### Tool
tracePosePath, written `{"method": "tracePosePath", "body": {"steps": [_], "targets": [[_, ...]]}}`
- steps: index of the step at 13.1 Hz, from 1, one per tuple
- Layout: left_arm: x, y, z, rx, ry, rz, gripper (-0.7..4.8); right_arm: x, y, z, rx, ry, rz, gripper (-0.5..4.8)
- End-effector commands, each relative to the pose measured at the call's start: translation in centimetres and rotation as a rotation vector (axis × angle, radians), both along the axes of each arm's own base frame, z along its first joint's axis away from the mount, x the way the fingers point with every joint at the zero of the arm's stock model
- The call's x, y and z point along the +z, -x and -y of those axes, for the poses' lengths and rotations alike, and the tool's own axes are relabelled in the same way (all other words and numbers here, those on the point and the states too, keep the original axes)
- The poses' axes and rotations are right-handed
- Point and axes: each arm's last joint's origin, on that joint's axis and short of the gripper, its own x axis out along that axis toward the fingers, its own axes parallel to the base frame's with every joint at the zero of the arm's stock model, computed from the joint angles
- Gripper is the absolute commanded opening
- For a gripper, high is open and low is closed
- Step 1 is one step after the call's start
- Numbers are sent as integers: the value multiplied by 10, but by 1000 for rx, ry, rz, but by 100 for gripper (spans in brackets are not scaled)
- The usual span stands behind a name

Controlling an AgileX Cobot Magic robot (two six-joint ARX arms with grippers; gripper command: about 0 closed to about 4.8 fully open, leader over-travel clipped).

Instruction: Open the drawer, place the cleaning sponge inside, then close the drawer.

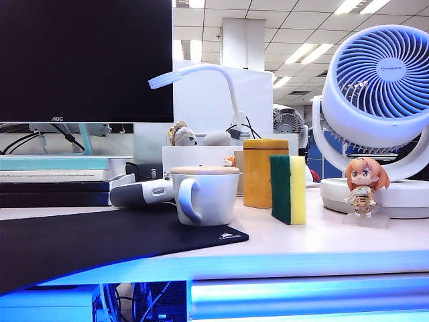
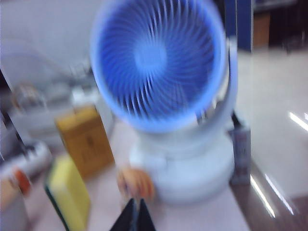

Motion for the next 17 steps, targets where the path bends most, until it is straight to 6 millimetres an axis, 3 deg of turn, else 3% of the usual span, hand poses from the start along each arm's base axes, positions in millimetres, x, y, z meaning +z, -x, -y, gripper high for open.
{"method": "tracePosePath", "body": {"steps": [1,4,6,8,11,17], "targets": [[44,4,-1,19,0,57,-5,30,11,0,-3,-19,9,-5],[106,-17,3,-29,-84,-62,-5,79,16,1,-1,-21,-39,-5],[125,-29,7,-100,-93,-128,-5,94,13,0,10,-50,-58,-5],[157,-50,17,-339,-91,-209,-5,115,2,-1,32,-179,-157,-5],[171,-57,22,-496,-83,-219,-5,128,-9,-4,130,-282,-180,-5],[168,-59,29,-607,-77,-255,-5,129,-33,-9,263,-532,-261,-5]]}}
